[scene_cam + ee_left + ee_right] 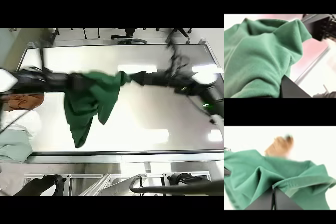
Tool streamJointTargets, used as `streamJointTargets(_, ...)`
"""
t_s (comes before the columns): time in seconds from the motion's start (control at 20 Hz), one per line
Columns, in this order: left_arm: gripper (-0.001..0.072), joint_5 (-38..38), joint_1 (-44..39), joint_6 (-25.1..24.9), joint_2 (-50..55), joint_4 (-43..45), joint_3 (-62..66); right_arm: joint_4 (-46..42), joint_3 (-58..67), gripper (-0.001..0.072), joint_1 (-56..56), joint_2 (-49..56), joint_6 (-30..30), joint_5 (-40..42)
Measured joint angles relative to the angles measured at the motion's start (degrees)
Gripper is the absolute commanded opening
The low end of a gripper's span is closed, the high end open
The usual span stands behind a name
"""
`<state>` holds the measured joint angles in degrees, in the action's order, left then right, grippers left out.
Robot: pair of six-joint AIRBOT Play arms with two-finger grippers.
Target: Fold the shirts.
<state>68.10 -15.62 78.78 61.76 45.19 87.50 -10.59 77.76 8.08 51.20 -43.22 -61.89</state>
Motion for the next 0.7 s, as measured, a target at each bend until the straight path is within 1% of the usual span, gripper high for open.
streamJointTargets(0.1, 0.0018, 0.46, -0.09, 1.31, -3.63, -0.15, 6.23, -3.72, 8.7, 0.0018, -0.22, -3.23, -0.04, -0.28)
streamJointTargets(0.2, 0.0017, 0.85, -0.13, 2.34, -6.4, -0.28, 10.8, -8.63, 14.97, 0.0018, -0.35, -6.03, -1.44, -0.28)
streamJointTargets(0.35, 0.0018, 3.04, -0.17, 3.3, -8.11, -0.28, 14.05, -15.82, 19.06, 0.0018, -0.44, -8.2, -5.01, -1.29)
streamJointTargets(0.5, 0.0018, 7.34, -0.2, 4.0, -5.95, -0.24, 14.62, -19.98, 18.29, 0.0018, -0.39, -7.08, -8.39, -4.35)
streamJointTargets(0.7, 0.0019, 10.38, -0.2, 4.63, 0.09, -0.04, 7.87, -22.21, 9.33, 0.0018, -0.09, -3.3, -10.4, -6.38)
